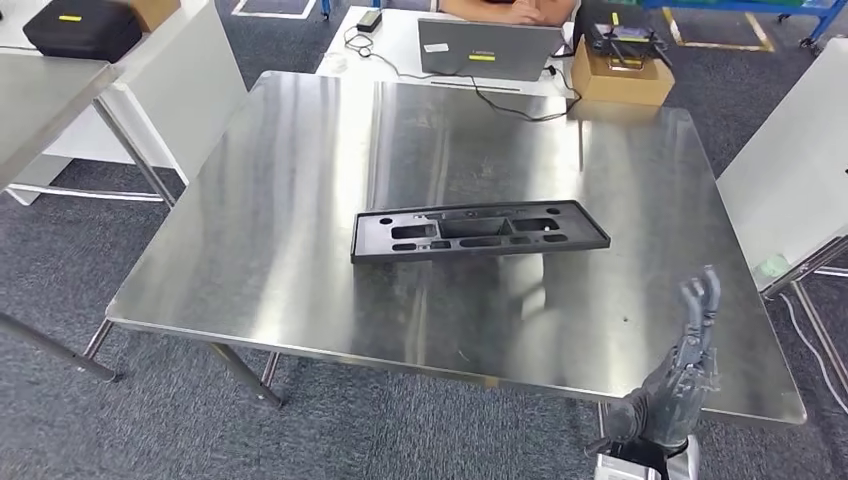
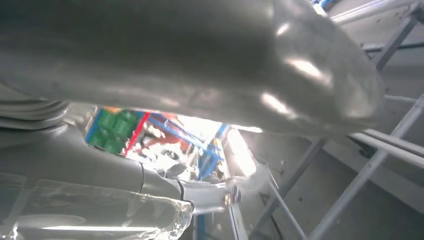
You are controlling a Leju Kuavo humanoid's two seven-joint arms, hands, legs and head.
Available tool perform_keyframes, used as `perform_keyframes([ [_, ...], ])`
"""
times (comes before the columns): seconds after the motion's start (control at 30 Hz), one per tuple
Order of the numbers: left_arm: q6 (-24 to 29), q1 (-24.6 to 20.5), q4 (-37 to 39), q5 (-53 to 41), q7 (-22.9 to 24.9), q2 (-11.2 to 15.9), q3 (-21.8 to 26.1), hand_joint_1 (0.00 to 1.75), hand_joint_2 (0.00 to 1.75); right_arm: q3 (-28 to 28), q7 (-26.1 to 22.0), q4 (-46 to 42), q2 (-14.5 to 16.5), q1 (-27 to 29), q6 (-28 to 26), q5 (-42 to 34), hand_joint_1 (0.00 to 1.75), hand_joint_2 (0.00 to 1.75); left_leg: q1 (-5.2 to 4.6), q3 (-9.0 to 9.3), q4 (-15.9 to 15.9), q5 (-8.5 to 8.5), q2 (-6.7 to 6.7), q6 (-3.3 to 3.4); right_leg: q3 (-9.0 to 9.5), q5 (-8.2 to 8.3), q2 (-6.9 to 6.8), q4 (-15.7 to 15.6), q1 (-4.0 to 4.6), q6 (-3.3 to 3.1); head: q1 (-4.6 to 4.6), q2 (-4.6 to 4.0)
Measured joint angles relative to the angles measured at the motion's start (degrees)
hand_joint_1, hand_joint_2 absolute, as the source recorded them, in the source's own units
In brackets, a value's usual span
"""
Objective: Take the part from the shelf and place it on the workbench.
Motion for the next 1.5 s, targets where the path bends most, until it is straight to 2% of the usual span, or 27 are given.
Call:
perform_keyframes([
  [0.07,0.0,0.1,0.0,0.0,0.0,-0.1,0.1,0.0,0.0,0.2,0.0,0.2,-0.2,-0.1,0.0,0.0,0.0,0.0,0.26,-0.34,0.3,-0.01,-0.06,-0.91,-0.66,0.15,-0.03,-0.2,-0.08,-1.26,-0.02,0.0],
  [0.1,0.0,0.1,0.0,0.0,0.0,-0.1,0.1,0.0,0.0,0.4,0.0,0.2,-0.2,-0.1,0.0,0.0,0.0,0.0,0.49,-0.62,0.8,-0.93,-0.03,-1.42,-0.92,0.47,-0.13,-0.2,-0.2,-1.96,-0.08,0.0],
  [0.13,0.0,0.2,0.0,0.0,0.0,-0.1,0.2,0.0,0.0,0.5,0.0,0.3,-0.3,-0.1,0.0,0.0,0.0,0.0,0.73,-1.03,2.0,-2.74,0.02,-1.9,-1.21,0.95,-0.22,-0.3,-0.41,-2.5,-0.11,0.0],
  [0.2,0.0,0.2,0.0,0.0,0.0,0.0,0.2,0.0,0.0,0.7,0.0,0.4,-0.3,-0.1,0.0,0.0,0.0,0.0,1.21,-2.26,7.4,-8.27,0.16,-2.79,-1.95,1.79,-0.41,-0.2,-0.34,-3.04,-0.21,0.0],
  [0.23,0.0,0.2,0.0,0.0,0.0,0.0,0.2,0.0,0.0,0.8,0.0,0.5,-0.3,-0.1,0.0,0.0,0.0,0.0,1.4,-2.86,10.6,-10.41,0.19,-3.19,-2.28,2.11,-0.49,-0.1,-0.24,-3.04,-0.23,0.0],
  [0.27,0.0,0.2,0.0,0.0,0.1,0.0,0.3,0.0,0.0,0.9,0.0,0.5,-0.3,-0.1,0.0,0.0,0.0,0.0,1.57,-3.05,13.1,-11.41,0.22,-3.47,-2.68,2.4,-0.56,0.1,-0.16,-2.95,-0.23,0.0],
  [0.3,0.0,0.2,0.0,0.0,0.1,0.0,0.3,0.0,0.0,0.9,0.0,0.6,-0.3,-0.1,0.0,0.0,0.0,0.0,1.73,-2.42,13.8,-11.22,0.25,-3.63,-3.14,2.62,-0.6,0.4,-0.13,-2.8,-0.24,0.0],
  [0.33,0.0,0.2,0.0,0.0,0.1,0.0,0.3,0.0,0.0,0.9,0.0,0.6,-0.4,-0.1,0.0,0.0,0.0,0.0,1.87,-0.67,12.2,-10.09,0.29,-3.7,-3.62,2.77,-0.63,0.8,-0.14,-2.66,-0.25,0.0],
  [0.4,0.0,0.2,0.0,0.0,0.1,0.0,0.3,0.0,0.0,0.9,0.0,0.6,-0.4,-0.1,0.0,0.0,0.0,0.0,2.02,4.33,5.2,-8.18,0.27,-3.53,-4.49,3.02,-0.67,1.5,-0.19,-2.28,-0.23,0.0],
  [0.47,0.0,0.1,0.0,0.0,0.1,0.0,0.3,0.0,0.0,1.0,0.0,0.6,-0.4,-0.2,0.0,0.1,0.0,0.0,1.63,6.95,0.8,-7.39,0.11,-2.91,-4.74,3.46,-0.71,1.5,-0.24,-1.6,-0.21,0.0],
  [0.6,0.0,0.0,-0.1,-0.1,0.0,0.1,0.3,0.0,0.0,1.1,0.0,0.7,-0.6,-0.2,0.0,0.1,0.0,0.0,1.08,6.38,-0.3,-5.64,0.22,-0.87,-5.31,3.88,-0.67,1.5,-0.29,-0.08,-0.22,0.0],
  [0.67,0.0,0.0,-0.1,-0.2,-0.1,0.0,0.4,0.0,0.0,1.2,0.0,0.7,-0.9,-0.1,0.0,0.3,0.0,0.0,1.2,5.47,-1.1,-4.2,0.49,0.28,-7.02,0.7,-0.59,4.9,-0.14,-0.59,-0.12,0.0],
  [0.73,0.0,0.0,-0.1,-0.2,-0.2,-0.1,0.4,0.0,0.0,1.3,0.0,0.8,-1.1,0.1,0.0,0.4,0.0,0.0,1.05,4.01,-1.1,-2.99,0.62,0.67,-9.33,-4.05,-0.55,11.9,-0.17,-1.34,-0.03,0.0],
  [0.8,-0.1,0.0,-0.1,-0.2,-0.2,-0.1,0.4,0.0,0.0,1.3,0.0,0.8,-1.2,0.3,0.0,0.6,0.0,0.0,0.98,2.45,-1.0,-1.84,0.7,0.62,-9.79,-5.78,-0.56,16.6,-0.23,-0.86,-0.01,0.0],
  [0.83,-0.1,0.1,-0.1,-0.3,-0.2,-0.1,0.4,0.0,0.0,1.3,0.0,0.8,-1.2,0.5,0.0,0.7,0.0,0.0,1.0,1.7,-0.9,-1.29,0.71,0.49,-8.51,-5.05,-0.56,16.0,-0.3,-0.2,0.0,0.0],
  [0.87,-0.3,0.1,-0.1,-0.3,-0.2,-0.1,0.4,0.0,0.0,1.3,0.0,0.8,-1.2,0.6,0.0,0.9,0.0,0.0,1.02,0.98,-0.8,-0.74,0.7,0.3,-6.17,-3.77,-0.57,13.3,-0.42,0.49,0.01,0.0],
  [0.93,-0.5,0.2,-0.1,-0.5,-0.3,-0.2,0.4,0.0,0.0,1.3,0.0,0.8,-1.2,0.7,0.0,1.2,0.0,0.0,0.92,-0.3,-0.3,0.17,0.63,-0.27,-0.03,-2.03,-0.52,4.7,-0.62,1.19,0.03,0.0],
  [1.0,-0.7,0.2,-0.1,-0.8,-0.4,-0.2,0.4,0.0,0.0,1.3,0.0,0.8,-1.1,0.9,0.0,1.3,0.0,0.0,0.69,-0.98,0.3,0.93,0.53,-0.92,2.88,-2.02,-0.28,-0.3,-0.47,0.71,-0.06,0.0],
  [1.07,-0.9,0.3,-0.1,-1.2,-0.7,-0.1,0.4,0.0,0.0,1.3,0.0,0.8,-1.0,1.5,0.0,1.6,0.0,0.0,0.72,-1.21,0.4,1.78,0.4,-1.54,2.36,-1.77,-0.16,-0.6,-0.35,-0.29,-0.2,0.0],
  [1.13,-1.1,0.6,-0.1,-1.7,-0.8,-0.1,0.4,0.0,0.0,1.3,0.0,0.6,-0.8,2.3,0.0,2.0,0.0,0.0,1.09,-1.88,1.5,0.04,0.33,-2.18,1.52,-0.82,-0.41,-0.5,-0.65,-1.58,-0.27,0.0],
  [1.2,-1.3,0.8,-0.1,-2.1,-0.8,0.0,0.3,0.0,0.0,1.3,0.0,0.0,-0.4,3.4,0.0,2.4,0.0,0.0,1.43,-3.18,6.4,-5.84,0.35,-2.84,0.22,0.44,-0.68,-0.5,-0.79,-2.57,-0.36,0.0],
  [1.23,-1.3,0.9,-0.1,-2.4,-0.7,0.0,0.3,0.0,0.0,1.2,0.0,-0.3,-0.2,3.9,0.0,2.5,0.0,0.0,1.53,-3.79,10.0,-8.85,0.35,-3.15,-0.53,1.06,-0.75,-0.5,-0.72,-2.82,-0.39,0.0],
  [1.27,-1.3,0.9,-0.1,-2.5,-0.7,0.1,0.3,0.0,0.0,1.2,0.0,-0.5,0.0,4.3,0.0,2.5,0.0,0.0,1.62,-4.14,13.4,-10.71,0.34,-3.41,-1.23,1.68,-0.8,-0.4,-0.65,-2.8,-0.4,0.0],
  [1.3,-1.3,0.9,-0.1,-2.6,-0.7,0.1,0.3,0.0,0.0,1.2,0.0,-0.6,0.1,4.7,0.0,2.5,0.0,0.0,1.75,-3.96,15.7,-11.12,0.34,-3.59,-1.98,2.29,-0.83,-0.3,-0.6,-2.72,-0.4,0.0],
  [1.37,-1.3,0.8,-0.1,-2.8,-0.7,0.1,0.3,0.0,0.0,1.2,0.0,-0.6,0.2,5.1,0.0,2.3,0.0,0.0,2.04,-1.13,15.0,-8.66,0.35,-3.68,-3.45,3.38,-0.81,0.0,-0.6,-2.33,-0.41,0.0],
  [1.43,-1.3,0.8,-0.1,-2.9,-0.7,0.2,0.3,0.0,0.0,1.2,0.0,-0.6,0.2,5.3,0.0,2.1,0.0,0.0,2.16,4.84,7.8,-6.77,0.29,-3.49,-4.71,4.24,-0.75,0.4,-0.59,-1.77,-0.44,0.0],
  [1.5,-1.3,0.7,-0.1,-3.1,-0.7,0.2,0.3,0.0,0.0,1.2,0.0,-0.7,0.2,5.4,0.0,2.0,0.0,0.0,1.9,9.26,1.1,-7.45,0.09,-3.08,-5.38,5.14,-0.76,0.6,-0.52,-0.91,-0.4,0.0],
])
